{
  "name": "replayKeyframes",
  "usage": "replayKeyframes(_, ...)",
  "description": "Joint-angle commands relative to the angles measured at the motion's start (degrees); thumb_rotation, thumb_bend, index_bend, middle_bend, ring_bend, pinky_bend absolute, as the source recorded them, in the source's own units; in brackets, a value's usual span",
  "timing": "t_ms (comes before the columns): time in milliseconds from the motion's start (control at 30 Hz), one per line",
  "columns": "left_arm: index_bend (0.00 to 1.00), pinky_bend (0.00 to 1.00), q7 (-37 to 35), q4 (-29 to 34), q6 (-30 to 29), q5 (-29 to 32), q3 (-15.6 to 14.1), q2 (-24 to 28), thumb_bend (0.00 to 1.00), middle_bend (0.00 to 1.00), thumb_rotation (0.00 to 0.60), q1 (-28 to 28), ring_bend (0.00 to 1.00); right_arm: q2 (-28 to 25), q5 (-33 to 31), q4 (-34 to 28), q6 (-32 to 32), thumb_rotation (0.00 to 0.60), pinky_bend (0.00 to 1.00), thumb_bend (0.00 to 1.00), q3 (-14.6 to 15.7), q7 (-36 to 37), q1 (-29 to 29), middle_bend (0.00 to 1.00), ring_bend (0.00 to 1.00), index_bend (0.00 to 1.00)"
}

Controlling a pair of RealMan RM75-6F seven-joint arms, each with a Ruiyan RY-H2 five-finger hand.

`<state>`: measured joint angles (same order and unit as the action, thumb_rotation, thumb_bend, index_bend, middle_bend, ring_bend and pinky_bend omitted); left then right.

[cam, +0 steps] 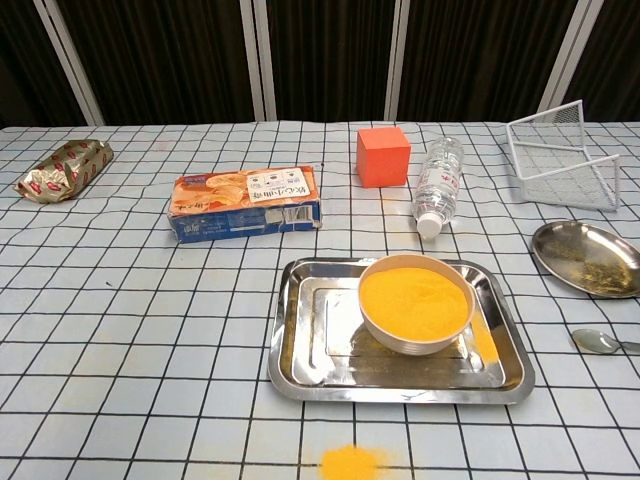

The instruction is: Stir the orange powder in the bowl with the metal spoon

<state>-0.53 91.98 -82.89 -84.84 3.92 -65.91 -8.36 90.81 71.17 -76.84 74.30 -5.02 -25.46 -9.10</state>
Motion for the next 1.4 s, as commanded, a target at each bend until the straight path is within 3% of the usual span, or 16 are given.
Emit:
replayKeyframes(33, 0.00, 0.00, 0.1, 0.1, 0.1, 0.1, 0.0, 0.0, 0.02, 0.00, 0.600, -0.1, 0.00, 0.0, 0.0, 0.1, -0.1, 0.600, 0.00, 0.38, 0.2, -0.1, 0.0, 0.10, 0.00, 0.52)
replayKeyframes(767, 0.00, 0.00, -0.1, 0.2, 0.3, 0.4, 0.0, 0.1, 0.02, 0.00, 0.600, -0.2, 0.00, 1.0, -1.2, 2.2, -1.5, 0.600, 0.00, 0.38, 0.4, -0.5, -0.4, 0.10, 0.00, 0.52)
replayKeyframes(1000, 0.00, 0.00, -0.2, 0.3, 0.3, 0.4, 0.0, 0.1, 0.02, 0.00, 0.600, -0.2, 0.00, 1.1, -1.2, 2.1, -1.5, 0.600, 0.00, 0.46, 0.5, -0.4, -0.3, 0.13, 0.00, 0.55)
replayKeyframes(1400, 0.00, 0.00, 0.0, 0.4, 0.4, 0.5, -0.1, 0.1, 0.02, 0.00, 0.600, -0.2, 0.00, 0.7, -0.7, 1.4, -1.0, 0.600, 0.00, 0.49, 0.7, -0.3, -0.2, 0.14, 0.00, 0.57)
